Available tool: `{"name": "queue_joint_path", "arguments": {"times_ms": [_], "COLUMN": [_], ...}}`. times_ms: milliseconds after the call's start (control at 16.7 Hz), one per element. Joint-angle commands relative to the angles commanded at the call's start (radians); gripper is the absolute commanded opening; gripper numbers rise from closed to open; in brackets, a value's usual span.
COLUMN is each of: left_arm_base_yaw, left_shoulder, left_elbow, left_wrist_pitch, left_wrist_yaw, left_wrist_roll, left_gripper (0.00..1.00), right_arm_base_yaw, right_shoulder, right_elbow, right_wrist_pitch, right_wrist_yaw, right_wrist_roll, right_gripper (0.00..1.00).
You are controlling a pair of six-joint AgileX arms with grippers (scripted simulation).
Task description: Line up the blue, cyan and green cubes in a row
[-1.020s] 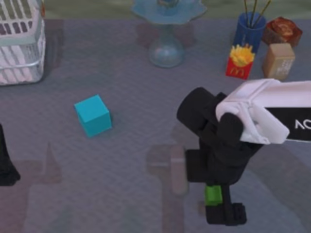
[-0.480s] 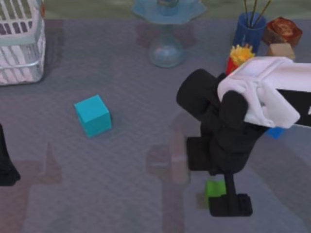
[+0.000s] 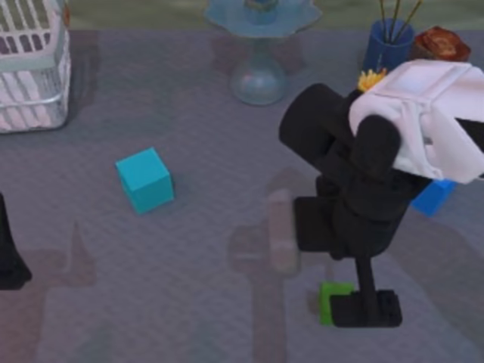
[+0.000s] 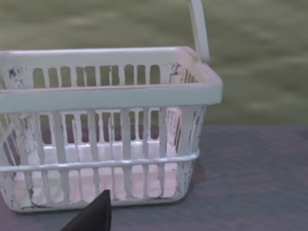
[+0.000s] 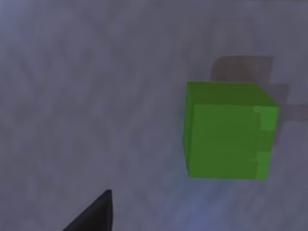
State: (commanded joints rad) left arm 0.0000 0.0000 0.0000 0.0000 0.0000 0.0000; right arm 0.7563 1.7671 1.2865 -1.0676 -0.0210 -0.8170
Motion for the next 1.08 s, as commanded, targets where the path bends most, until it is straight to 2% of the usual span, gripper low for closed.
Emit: {"name": "queue_joint_path", "arguments": {"times_ms": [240,480,780,1080], "left_arm_base_yaw": [-0.022,-0.068,-0.143,-0.222], "left_shoulder": [0.103,0.374,0.918,1.513], "left_elbow": [0.103,0.365,0.805,1.246], "left_wrist_pitch": [-0.071,-0.242,-0.541,-0.855], "left_wrist_yaw": [0.003,0.003,0.0,-0.003], "left_wrist_roll": [0.043,0.143,0.315,0.491], "left_gripper": [1.0,1.0,1.0,1.0], "right_arm_base_yaw": [-0.044,-0.151,-0.341,-0.534], "right_shoulder": [-0.09,-0.323,-0.76,-1.224], "right_elbow": [-0.063,-0.214,-0.524,-0.879], "right_wrist_pitch": [0.071,0.224,0.472,0.72], "right_wrist_yaw": [-0.012,-0.032,-0.048,-0.042], "right_wrist_roll": [0.033,0.122,0.307,0.521], "right_gripper": [1.0,1.0,1.0,1.0]}}
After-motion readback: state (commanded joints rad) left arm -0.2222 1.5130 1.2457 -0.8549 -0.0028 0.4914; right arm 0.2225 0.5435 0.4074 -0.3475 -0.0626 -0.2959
